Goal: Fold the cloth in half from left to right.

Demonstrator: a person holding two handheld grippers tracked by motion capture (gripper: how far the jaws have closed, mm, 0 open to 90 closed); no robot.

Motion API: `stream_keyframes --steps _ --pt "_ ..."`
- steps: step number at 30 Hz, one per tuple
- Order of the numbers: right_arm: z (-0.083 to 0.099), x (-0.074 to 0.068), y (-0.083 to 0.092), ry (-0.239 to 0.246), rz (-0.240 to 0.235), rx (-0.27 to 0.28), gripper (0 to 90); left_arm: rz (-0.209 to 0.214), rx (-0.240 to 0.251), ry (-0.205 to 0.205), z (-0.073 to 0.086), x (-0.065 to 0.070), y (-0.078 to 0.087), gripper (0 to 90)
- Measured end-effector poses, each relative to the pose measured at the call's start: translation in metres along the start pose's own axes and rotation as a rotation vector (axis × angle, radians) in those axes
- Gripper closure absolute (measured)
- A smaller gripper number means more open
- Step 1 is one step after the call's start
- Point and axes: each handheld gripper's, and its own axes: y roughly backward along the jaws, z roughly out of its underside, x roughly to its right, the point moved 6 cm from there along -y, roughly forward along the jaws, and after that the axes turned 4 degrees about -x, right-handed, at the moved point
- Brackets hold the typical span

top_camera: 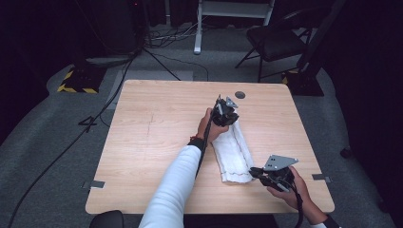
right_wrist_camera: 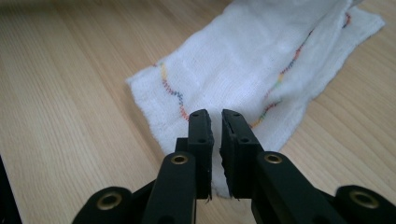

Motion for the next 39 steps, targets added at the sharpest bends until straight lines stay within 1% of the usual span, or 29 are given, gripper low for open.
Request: stream_keyframes --steps 1,2,4,6,8,9,10,11,12,13,14,16,18,20,21,22,23,25,27,28,29,30,32,35,37,39 --pt "0.002 0.002 0.0 -0.006 0.011 -0.008 73.8 -0.004 0.007 0.008 0.001 0.001 0.002 67.1" --pt "0.003 0.004 0.0 -0.013 0.018 -0.007 72.7 -0.003 0.009 0.011 0.002 0.003 0.006 62.0" --pt "0.003 0.007 0.001 -0.017 0.027 -0.001 70.5 -0.027 0.012 0.006 0.005 0.006 0.016 48.7" --pt "0.002 0.01 0.003 -0.031 0.029 0.006 65.8 -0.024 0.019 -0.006 0.011 0.011 0.03 37.4" --pt "0.001 0.013 0.004 -0.041 0.039 0.013 62.6 -0.014 0.028 -0.021 0.021 0.015 0.044 31.3" --pt "0.001 0.015 0.005 -0.045 0.048 0.011 60.9 0.0 0.022 -0.026 0.027 0.018 0.051 28.0" --pt "0.001 0.018 0.005 -0.054 0.051 0.012 59.0 0.012 0.012 -0.023 0.033 0.02 0.056 26.8" --pt "0.001 0.021 0.004 -0.058 0.052 0.015 57.2 0.008 -0.006 -0.021 0.039 0.022 0.062 27.7" --pt "0.001 0.024 0.004 -0.059 0.062 0.016 56.2 0.012 -0.008 -0.016 0.046 0.024 0.067 27.1" --pt "0.001 0.027 0.003 -0.056 0.074 0.018 55.1 0.031 -0.002 -0.012 0.052 0.027 0.072 26.4" --pt "0.001 0.03 0.003 -0.056 0.078 0.024 54.3 0.042 -0.004 -0.014 0.059 0.031 0.077 26.3" --pt "0.002 0.035 0.002 -0.06 0.083 0.029 53.2 0.047 -0.026 -0.034 0.073 0.041 0.081 24.3" --pt "0.003 0.041 -0.001 -0.059 0.095 0.021 52.4 0.057 -0.044 -0.058 0.085 0.053 0.083 23.2" --pt "0.005 0.044 -0.004 -0.07 0.083 0.02 52.1 0.064 -0.069 -0.076 0.095 0.065 0.082 23.2" --pt "0.006 0.045 -0.005 -0.069 0.084 0.016 51.8 0.064 -0.082 -0.087 0.1 0.071 0.081 23.3" --pt "0.007 0.046 -0.007 -0.067 0.079 0.013 51.8 0.058 -0.093 -0.108 0.105 0.077 0.08 23.4" --pt "0.008 0.046 -0.009 -0.064 0.069 0.006 51.6 0.059 -0.1 -0.121 0.108 0.08 0.079 23.7" --pt "0.01 0.046 -0.012 -0.056 0.066 -0.007 51.4 0.069 -0.126 -0.137 0.115 0.088 0.076 24.0" --pt "0.012 0.044 -0.017 -0.048 0.05 -0.022 51.3 0.068 -0.152 -0.159 0.12 0.092 0.072 24.8" --pt "0.014 0.043 -0.019 -0.044 0.044 -0.032 51.3 0.082 -0.168 -0.156 0.122 0.094 0.07 25.1" --pt "0.015 0.041 -0.022 -0.039 0.035 -0.042 51.3 0.093 -0.185 -0.168 0.125 0.095 0.069 26.3" --pt "0.016 0.039 -0.023 -0.027 0.029 -0.053 51.3 0.096 -0.195 -0.177 0.127 0.096 0.068 28.2" --pt "0.018 0.036 -0.026 -0.006 0.024 -0.072 51.4 0.109 -0.188 -0.161 0.129 0.095 0.069 28.7" --pt "0.019 0.032 -0.028 -0.001 -0.001 -0.084 51.5 0.12 -0.195 -0.144 0.133 0.092 0.071 28.0" --pt "0.019 0.03 -0.03 -0.002 -0.007 -0.084 52.1 0.119 -0.195 -0.144 0.136 0.091 0.074 28.0" --pt "0.019 0.026 -0.031 -0.009 -0.022 -0.082 52.2 0.107 -0.196 -0.163 0.139 0.091 0.078 28.1"
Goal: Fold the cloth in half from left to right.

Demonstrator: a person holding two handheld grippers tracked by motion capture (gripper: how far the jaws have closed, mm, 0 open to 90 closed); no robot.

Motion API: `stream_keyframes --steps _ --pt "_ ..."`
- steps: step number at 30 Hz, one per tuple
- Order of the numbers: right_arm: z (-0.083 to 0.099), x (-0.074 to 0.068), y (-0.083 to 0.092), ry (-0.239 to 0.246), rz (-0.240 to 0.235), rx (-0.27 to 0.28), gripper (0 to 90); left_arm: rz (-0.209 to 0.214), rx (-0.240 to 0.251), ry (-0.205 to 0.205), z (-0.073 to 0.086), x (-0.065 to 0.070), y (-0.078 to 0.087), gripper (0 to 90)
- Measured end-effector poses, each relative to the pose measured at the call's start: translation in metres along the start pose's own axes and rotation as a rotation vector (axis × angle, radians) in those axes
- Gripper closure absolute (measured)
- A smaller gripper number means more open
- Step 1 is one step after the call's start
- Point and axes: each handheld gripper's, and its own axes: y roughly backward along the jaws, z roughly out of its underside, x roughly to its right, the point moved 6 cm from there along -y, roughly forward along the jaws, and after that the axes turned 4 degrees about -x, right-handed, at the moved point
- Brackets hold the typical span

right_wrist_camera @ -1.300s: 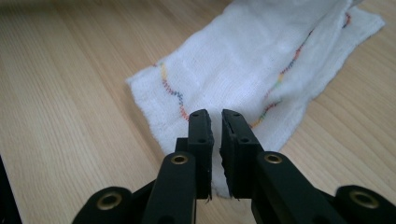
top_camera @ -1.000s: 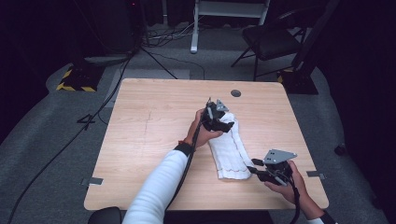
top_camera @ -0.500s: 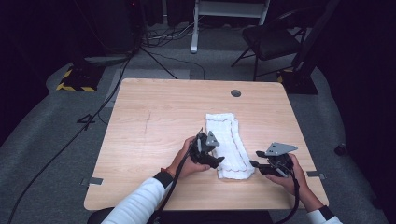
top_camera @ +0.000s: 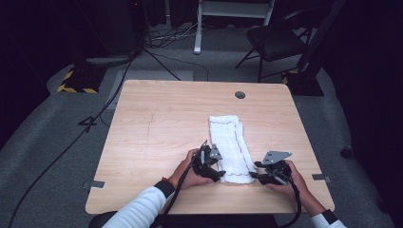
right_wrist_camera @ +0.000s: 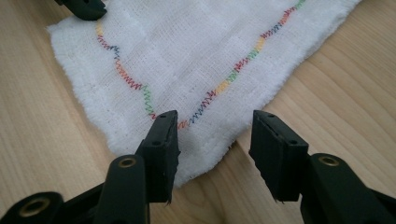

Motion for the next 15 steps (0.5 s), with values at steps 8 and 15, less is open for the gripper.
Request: stream_keyframes --steps 8,15 --pt "-0.008 -0.03 -0.004 0.034 -0.017 0.001 50.3 -0.017 -0.006 0.009 0.023 0.005 0.017 28.2" --pt "-0.013 -0.048 -0.008 0.041 -0.045 0.015 48.4 0.0 0.002 0.057 0.043 0.012 0.03 28.7"
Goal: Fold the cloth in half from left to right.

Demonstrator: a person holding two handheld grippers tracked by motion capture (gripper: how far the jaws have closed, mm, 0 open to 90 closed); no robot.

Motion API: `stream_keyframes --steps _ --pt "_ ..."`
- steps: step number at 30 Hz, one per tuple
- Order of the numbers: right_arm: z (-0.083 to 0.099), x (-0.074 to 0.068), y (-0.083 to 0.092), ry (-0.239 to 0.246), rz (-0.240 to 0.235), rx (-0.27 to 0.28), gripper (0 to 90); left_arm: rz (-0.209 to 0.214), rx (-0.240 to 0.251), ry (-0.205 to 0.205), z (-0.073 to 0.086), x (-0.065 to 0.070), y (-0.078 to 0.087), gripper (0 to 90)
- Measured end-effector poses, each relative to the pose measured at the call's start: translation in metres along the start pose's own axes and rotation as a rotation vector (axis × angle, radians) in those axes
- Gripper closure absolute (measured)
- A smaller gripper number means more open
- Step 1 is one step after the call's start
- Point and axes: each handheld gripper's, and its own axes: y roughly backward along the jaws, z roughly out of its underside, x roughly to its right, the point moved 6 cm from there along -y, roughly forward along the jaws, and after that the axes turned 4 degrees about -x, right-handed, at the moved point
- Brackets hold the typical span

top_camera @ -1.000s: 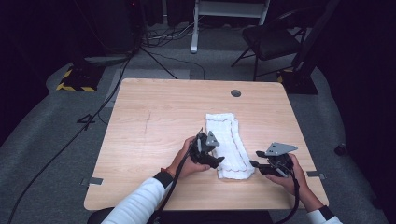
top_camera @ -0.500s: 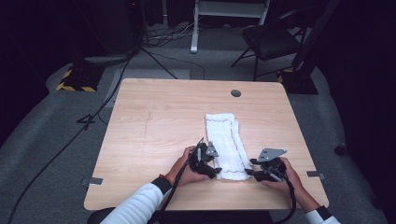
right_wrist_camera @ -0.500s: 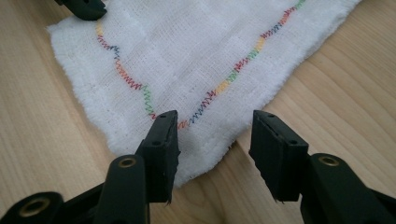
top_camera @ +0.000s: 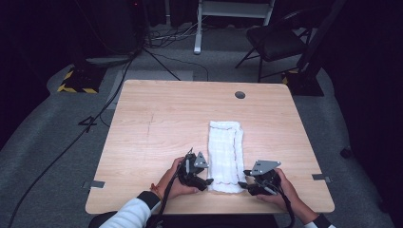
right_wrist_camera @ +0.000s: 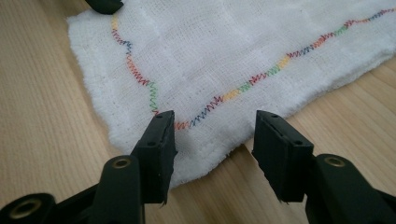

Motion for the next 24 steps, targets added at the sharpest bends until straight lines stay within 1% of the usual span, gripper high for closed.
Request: stream_keyframes --steps 3,4,6,7,8,13,15,19,21,24 --pt "-0.002 -0.004 -0.001 0.013 -0.005 0.004 42.8 -0.008 0.0 0.001 0.005 0.003 0.005 28.0" --pt "-0.003 -0.005 -0.001 0.017 -0.009 0.008 42.5 -0.007 0.005 0.002 0.006 0.004 0.007 27.7" --pt "-0.004 -0.004 0.0 0.02 -0.006 0.02 42.4 -0.004 0.003 -0.001 0.008 0.004 0.011 25.3" --pt "-0.005 -0.003 0.002 0.018 -0.002 0.027 41.6 0.0 0.01 0.005 0.008 0.004 0.014 23.3" --pt "-0.006 -0.001 0.003 0.009 -0.003 0.038 40.3 0.0 0.023 0.0 0.007 0.002 0.016 23.0" --pt "-0.012 0.018 0.015 -0.039 0.024 0.088 40.2 -0.024 0.058 0.015 0.003 -0.009 0.027 22.1" --pt "-0.012 0.027 0.017 -0.061 0.04 0.098 40.2 -0.026 0.073 0.031 0.001 -0.015 0.029 21.9" --pt "-0.014 0.043 0.021 -0.096 0.059 0.118 40.9 -0.041 0.079 0.046 -0.001 -0.026 0.032 21.2" --pt "-0.016 0.05 0.024 -0.104 0.067 0.13 42.0 -0.052 0.078 0.05 -0.002 -0.032 0.033 21.4" --pt "-0.017 0.059 0.026 -0.111 0.078 0.134 44.0 -0.059 0.093 0.064 -0.009 -0.041 0.034 22.1"
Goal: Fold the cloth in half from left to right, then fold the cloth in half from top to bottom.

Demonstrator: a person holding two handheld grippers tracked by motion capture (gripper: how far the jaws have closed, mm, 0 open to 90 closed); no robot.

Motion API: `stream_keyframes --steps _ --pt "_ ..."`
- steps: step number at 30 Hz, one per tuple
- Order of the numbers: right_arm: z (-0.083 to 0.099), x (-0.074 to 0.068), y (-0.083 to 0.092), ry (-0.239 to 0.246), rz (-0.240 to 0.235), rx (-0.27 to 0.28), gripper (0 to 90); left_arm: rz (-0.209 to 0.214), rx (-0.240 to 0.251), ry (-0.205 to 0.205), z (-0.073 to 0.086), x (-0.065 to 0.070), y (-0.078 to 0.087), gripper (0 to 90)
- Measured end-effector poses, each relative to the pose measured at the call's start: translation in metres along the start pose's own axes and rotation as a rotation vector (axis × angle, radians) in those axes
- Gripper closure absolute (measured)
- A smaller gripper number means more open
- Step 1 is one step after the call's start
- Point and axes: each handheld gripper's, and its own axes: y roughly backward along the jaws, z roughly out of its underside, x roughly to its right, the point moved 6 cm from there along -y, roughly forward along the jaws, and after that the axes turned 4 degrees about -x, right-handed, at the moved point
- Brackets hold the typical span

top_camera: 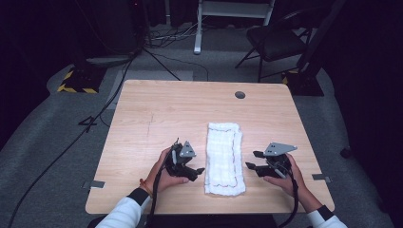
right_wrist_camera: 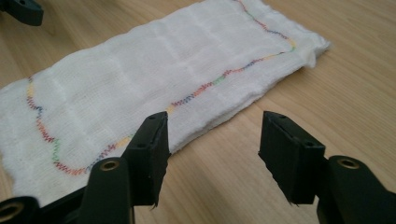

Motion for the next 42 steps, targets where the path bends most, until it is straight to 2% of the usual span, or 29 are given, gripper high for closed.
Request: stream_keyframes --steps 6,8,10,12,15,16,17,20,22,25,29,35,39,42 --pt "-0.011 0.017 0.0 -0.002 0.043 0.007 44.1 -0.028 0.012 0.003 -0.02 -0.017 -0.004 21.8" --pt "-0.016 0.025 -0.001 -0.006 0.05 0.002 43.7 -0.053 0.01 -0.01 -0.029 -0.024 -0.006 21.9" --pt "-0.021 0.033 -0.004 -0.051 0.003 -0.005 43.0 -0.063 0.012 -0.014 -0.04 -0.031 -0.008 22.0" --pt "-0.028 0.043 -0.006 -0.074 0.013 0.0 43.1 -0.078 0.009 -0.018 -0.052 -0.04 -0.012 22.1" --pt "-0.038 0.054 -0.008 -0.072 0.047 0.008 43.2 -0.094 -0.001 -0.023 -0.068 -0.051 -0.017 22.0" --pt "-0.041 0.058 -0.008 -0.071 0.055 0.013 43.2 -0.096 -0.001 -0.021 -0.072 -0.054 -0.018 22.0" --pt "-0.043 0.061 -0.01 -0.077 0.059 0.01 43.1 -0.081 0.006 -0.01 -0.076 -0.055 -0.019 22.0" --pt "-0.05 0.068 -0.015 -0.055 0.092 -0.008 43.1 -0.085 0.004 -0.029 -0.087 -0.057 -0.024 22.1" --pt "-0.054 0.072 -0.018 -0.049 0.1 -0.015 43.4 -0.088 0.015 -0.033 -0.095 -0.059 -0.03 22.2" --pt "-0.06 0.075 -0.024 -0.051 0.099 -0.022 44.1 -0.085 0.008 -0.016 -0.107 -0.065 -0.042 22.3" --pt "-0.066 0.083 -0.036 -0.043 0.135 -0.045 44.9 -0.11 -0.005 -0.002 -0.112 -0.075 -0.053 22.5" --pt "-0.07 0.09 -0.053 -0.06 0.127 -0.066 45.8 -0.144 -0.047 0.049 -0.108 -0.095 -0.07 23.0" --pt "-0.073 0.096 -0.061 -0.061 0.136 -0.08 46.6 -0.153 -0.059 0.088 -0.106 -0.107 -0.079 23.6" --pt "-0.074 0.102 -0.068 -0.073 0.137 -0.094 46.7 -0.14 -0.069 0.109 -0.105 -0.111 -0.086 23.8"
